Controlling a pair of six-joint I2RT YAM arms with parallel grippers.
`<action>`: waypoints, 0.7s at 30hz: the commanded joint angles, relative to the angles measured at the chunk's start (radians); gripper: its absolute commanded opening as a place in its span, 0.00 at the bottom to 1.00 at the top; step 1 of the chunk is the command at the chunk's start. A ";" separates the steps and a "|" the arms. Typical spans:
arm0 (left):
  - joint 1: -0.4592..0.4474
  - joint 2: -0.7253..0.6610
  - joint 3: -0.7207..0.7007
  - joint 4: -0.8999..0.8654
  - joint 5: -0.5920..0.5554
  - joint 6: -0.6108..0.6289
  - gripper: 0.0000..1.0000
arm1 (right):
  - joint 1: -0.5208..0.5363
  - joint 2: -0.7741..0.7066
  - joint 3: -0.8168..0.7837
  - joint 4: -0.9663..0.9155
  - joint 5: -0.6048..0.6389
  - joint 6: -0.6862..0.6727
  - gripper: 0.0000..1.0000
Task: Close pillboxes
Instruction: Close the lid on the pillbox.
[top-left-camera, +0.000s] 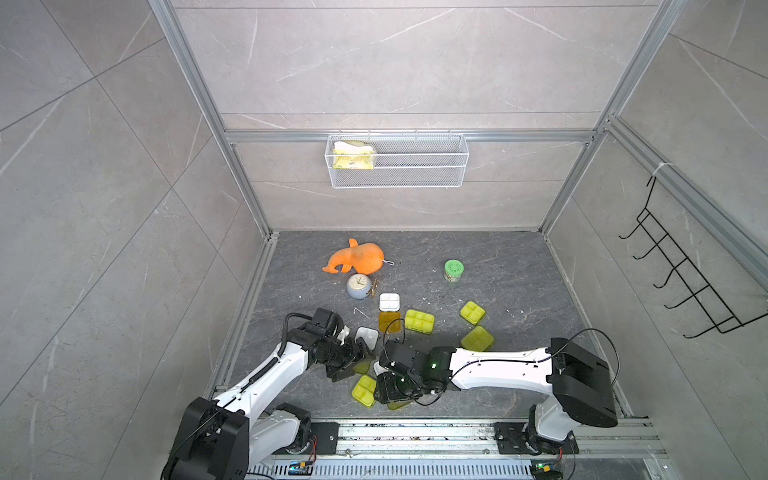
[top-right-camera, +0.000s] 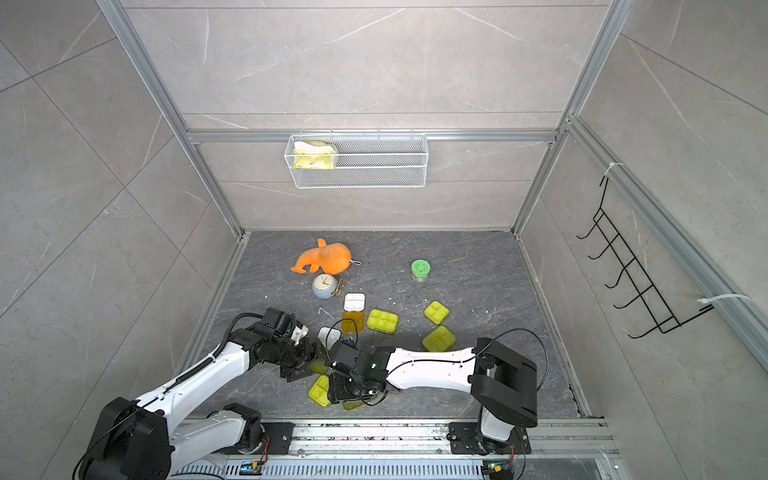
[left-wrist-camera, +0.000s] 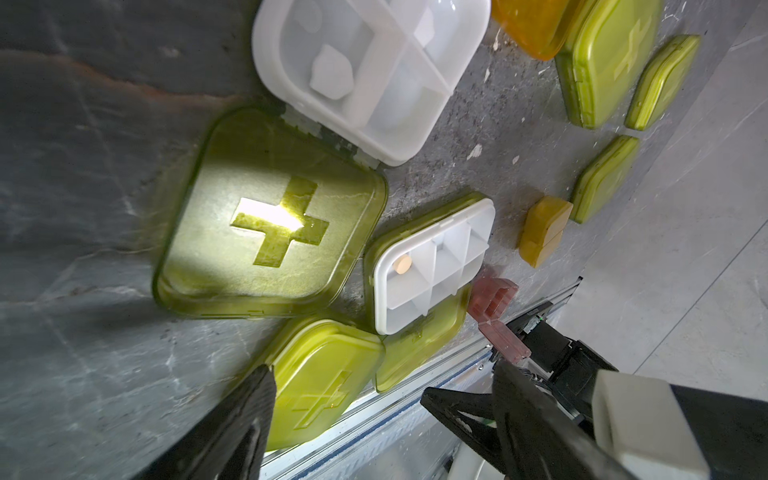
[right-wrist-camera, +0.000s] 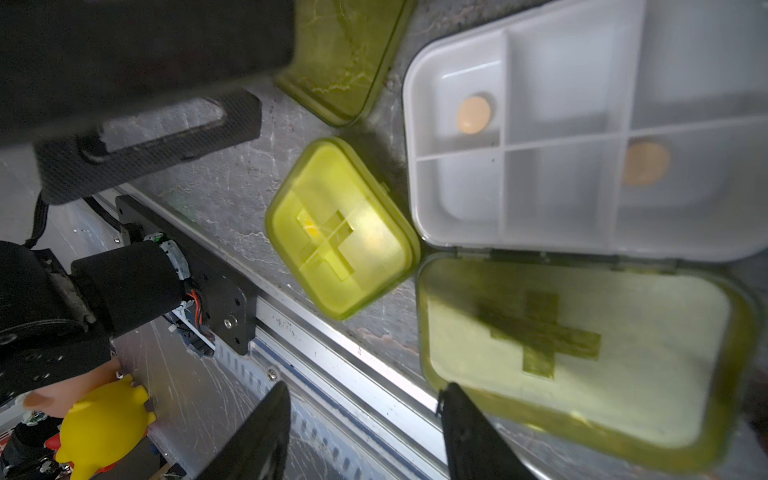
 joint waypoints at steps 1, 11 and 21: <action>-0.016 0.014 0.030 -0.037 -0.002 0.034 0.82 | -0.002 -0.008 -0.013 0.011 -0.009 0.008 0.60; -0.082 -0.029 -0.019 -0.032 -0.079 -0.023 0.81 | -0.001 0.047 -0.004 0.054 -0.048 0.012 0.58; -0.095 -0.069 -0.110 0.057 -0.104 -0.088 0.82 | 0.000 0.044 0.002 0.042 -0.045 0.007 0.58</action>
